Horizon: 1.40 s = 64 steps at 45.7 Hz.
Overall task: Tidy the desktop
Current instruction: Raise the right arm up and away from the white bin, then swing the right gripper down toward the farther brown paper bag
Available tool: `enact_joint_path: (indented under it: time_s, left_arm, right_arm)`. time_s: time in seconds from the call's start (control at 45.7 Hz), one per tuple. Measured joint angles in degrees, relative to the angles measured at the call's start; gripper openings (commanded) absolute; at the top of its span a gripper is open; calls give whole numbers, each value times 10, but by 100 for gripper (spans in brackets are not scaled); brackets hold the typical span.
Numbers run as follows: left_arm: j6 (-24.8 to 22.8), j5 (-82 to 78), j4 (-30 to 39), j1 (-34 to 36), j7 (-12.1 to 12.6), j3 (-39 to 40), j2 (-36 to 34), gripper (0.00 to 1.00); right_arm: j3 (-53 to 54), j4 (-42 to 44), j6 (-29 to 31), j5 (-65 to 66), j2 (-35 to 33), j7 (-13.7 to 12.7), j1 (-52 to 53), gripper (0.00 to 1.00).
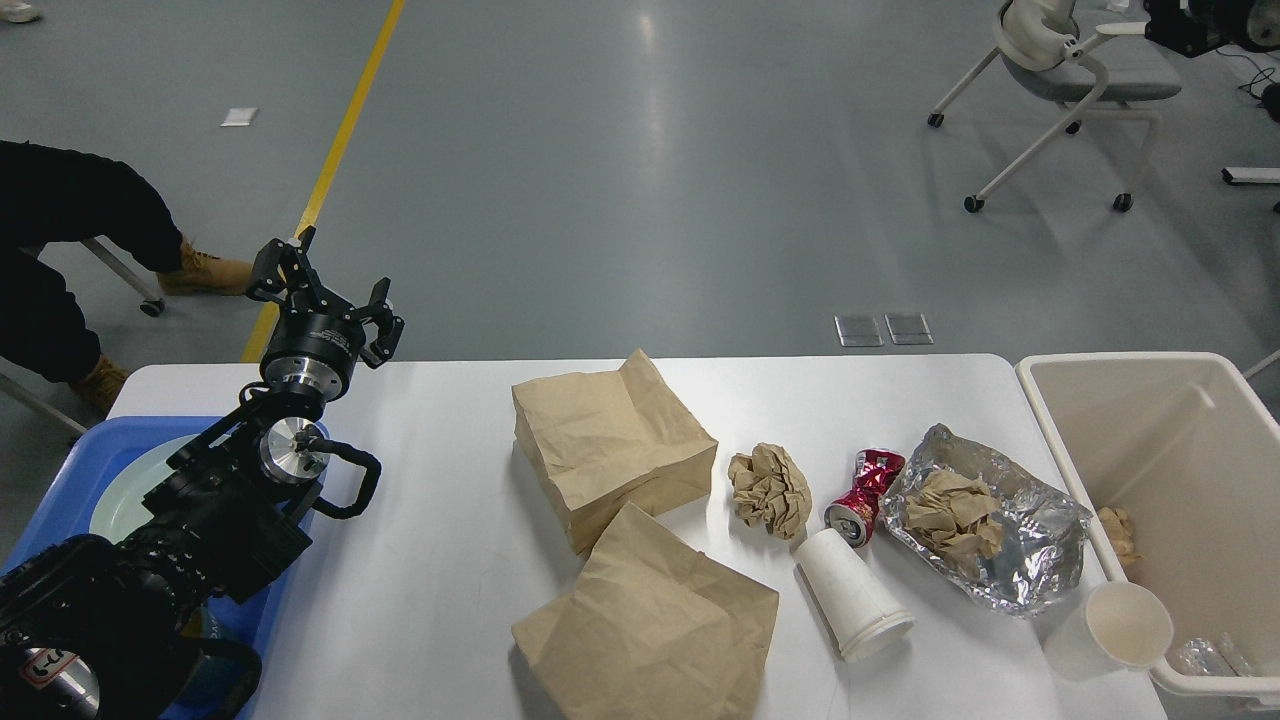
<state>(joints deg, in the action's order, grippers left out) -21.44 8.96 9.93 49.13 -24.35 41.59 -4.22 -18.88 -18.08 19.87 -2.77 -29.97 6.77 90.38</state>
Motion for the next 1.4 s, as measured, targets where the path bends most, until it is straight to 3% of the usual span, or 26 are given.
enact_joint_path:
  time_s: [0.219,0.503,0.678,0.875,0.963,1.401]
  left_arm:
    - [0,0,0,0,0,0,0,96]
    - [0,0,0,0,0,0,0,96]
    - [0,0,0,0,0,0,0,96]
    - [0,0,0,0,0,0,0,96]
    - [0,0,0,0,0,0,0,96]
    - [0,0,0,0,0,0,0,96]
  right_arm:
    - [-327,-111,0,1,-6,0,141,100]
    - [-553,-258,1,25,47,0,253,100]
    - [-604,-369,52,37,98,-1,322,100]
    - [-633,-436,241,37,183,-1,380,100]
    - [-631,-450,298,37,203,1,396,100]
    - [-627,-453,324,36,241,4,430,100]
